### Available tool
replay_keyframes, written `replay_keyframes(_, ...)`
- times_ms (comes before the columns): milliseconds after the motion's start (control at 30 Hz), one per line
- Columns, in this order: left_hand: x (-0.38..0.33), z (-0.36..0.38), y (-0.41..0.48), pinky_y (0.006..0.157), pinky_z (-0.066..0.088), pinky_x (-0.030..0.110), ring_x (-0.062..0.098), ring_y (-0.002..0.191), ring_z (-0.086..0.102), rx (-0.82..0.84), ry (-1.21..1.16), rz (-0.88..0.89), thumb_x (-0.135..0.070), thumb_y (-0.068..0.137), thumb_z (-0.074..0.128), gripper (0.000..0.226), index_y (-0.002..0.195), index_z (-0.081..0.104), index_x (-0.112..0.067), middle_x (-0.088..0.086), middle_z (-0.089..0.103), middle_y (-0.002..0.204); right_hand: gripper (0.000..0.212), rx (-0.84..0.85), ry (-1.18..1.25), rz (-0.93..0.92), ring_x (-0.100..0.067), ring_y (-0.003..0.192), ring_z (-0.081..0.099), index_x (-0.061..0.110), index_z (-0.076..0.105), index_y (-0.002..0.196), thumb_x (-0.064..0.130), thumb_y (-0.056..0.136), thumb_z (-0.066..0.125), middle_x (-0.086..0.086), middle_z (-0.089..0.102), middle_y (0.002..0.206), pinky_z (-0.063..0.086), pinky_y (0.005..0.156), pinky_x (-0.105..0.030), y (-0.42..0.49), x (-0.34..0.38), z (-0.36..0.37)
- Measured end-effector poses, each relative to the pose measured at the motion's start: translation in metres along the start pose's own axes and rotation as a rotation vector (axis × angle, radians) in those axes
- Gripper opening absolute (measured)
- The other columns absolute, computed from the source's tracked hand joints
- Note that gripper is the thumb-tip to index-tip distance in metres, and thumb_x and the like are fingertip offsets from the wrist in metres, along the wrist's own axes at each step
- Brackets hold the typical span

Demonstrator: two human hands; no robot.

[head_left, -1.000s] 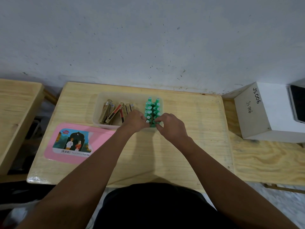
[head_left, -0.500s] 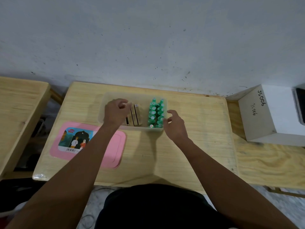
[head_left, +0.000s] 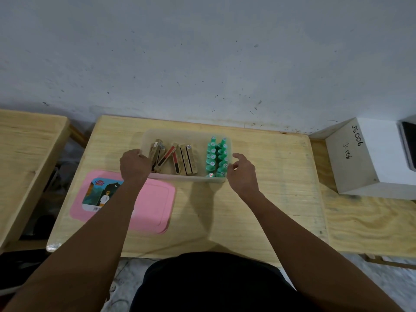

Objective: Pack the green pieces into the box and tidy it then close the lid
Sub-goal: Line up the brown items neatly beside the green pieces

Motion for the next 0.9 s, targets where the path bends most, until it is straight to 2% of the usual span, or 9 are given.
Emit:
replay_keyframes(167,-0.009,-0.001,-0.005,0.092,0.046,0.033,0.037,0.111,0.061,0.04,0.005,0.061,0.001,0.088,0.047,0.031,0.112,0.066,0.006,0.024,0.066,0.116,0.042,-0.054,-0.016,0.011,-0.018,0.089,0.06,0.01,0.05,0.136,0.01,0.094,0.051,-0.004,0.063,0.093,0.051,0.078,-0.032,0.001,-0.004,-0.005)
replay_keyframes(367,-0.015,0.009,-0.009,0.096,0.045,0.031,0.033,0.114,0.061,0.131,-0.014,0.101,-0.002,0.088,0.049,0.032,0.116,0.065,0.004,0.021,0.065,0.12,0.042,-0.116,-0.045,0.054,-0.024,0.1,0.063,0.014,0.049,0.137,0.013,0.095,0.047,-0.011,0.063,0.113,0.053,0.08,-0.034,0.004,-0.014,-0.015)
replay_keyframes(533,-0.021,0.018,-0.014,0.082,0.041,0.021,0.03,0.108,0.064,0.206,-0.018,0.107,-0.006,0.09,0.052,0.031,0.117,0.065,0.0,0.018,0.066,0.12,0.04,-0.183,-0.08,0.12,-0.024,0.1,0.062,0.02,0.05,0.135,0.016,0.096,0.045,-0.009,0.062,0.118,0.049,0.074,-0.033,0.004,-0.023,-0.026)
replay_keyframes(633,-0.019,0.022,-0.013,0.082,0.049,0.026,0.032,0.097,0.068,0.256,-0.048,0.122,-0.007,0.088,0.054,0.028,0.111,0.069,-0.001,0.018,0.07,0.11,0.039,-0.248,-0.265,0.13,-0.026,0.113,0.055,0.022,0.05,0.134,0.026,0.095,0.047,-0.006,0.057,0.127,0.046,0.084,-0.041,-0.001,-0.017,-0.033)
replay_keyframes(700,-0.019,0.022,-0.013,0.084,0.054,0.033,0.034,0.091,0.069,0.284,-0.05,0.141,-0.007,0.087,0.055,0.026,0.108,0.07,-0.002,0.018,0.072,0.105,0.041,-0.305,-0.383,0.075,-0.027,0.12,0.047,0.021,0.051,0.133,0.032,0.093,0.049,-0.006,0.051,0.131,0.038,0.094,-0.045,-0.004,-0.006,-0.033)
replay_keyframes(800,-0.02,0.021,-0.011,0.08,0.055,0.034,0.031,0.082,0.069,0.321,-0.056,0.155,-0.007,0.087,0.055,0.027,0.109,0.07,-0.004,0.016,0.072,0.102,0.04,-0.334,-0.473,-0.099,-0.025,0.118,0.046,0.021,0.055,0.129,0.033,0.091,0.052,-0.006,0.051,0.13,0.036,0.095,-0.043,-0.007,0.026,-0.022)
replay_keyframes(900,-0.02,0.021,-0.01,0.078,0.059,0.041,0.035,0.076,0.07,0.371,-0.097,0.149,-0.006,0.086,0.056,0.023,0.102,0.071,-0.01,0.018,0.071,0.092,0.03,-0.143,-0.442,-0.302,-0.021,0.107,0.055,0.021,0.063,0.12,0.029,0.093,0.052,-0.002,0.061,0.118,0.043,0.087,-0.036,-0.01,0.063,0.015)
Point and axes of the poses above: each hand's wrist, its own y-axis towards the middle knuckle, its own z-axis out of the palm, x = y × z, the point moved 7 cm from there along y, towards the middle knuckle
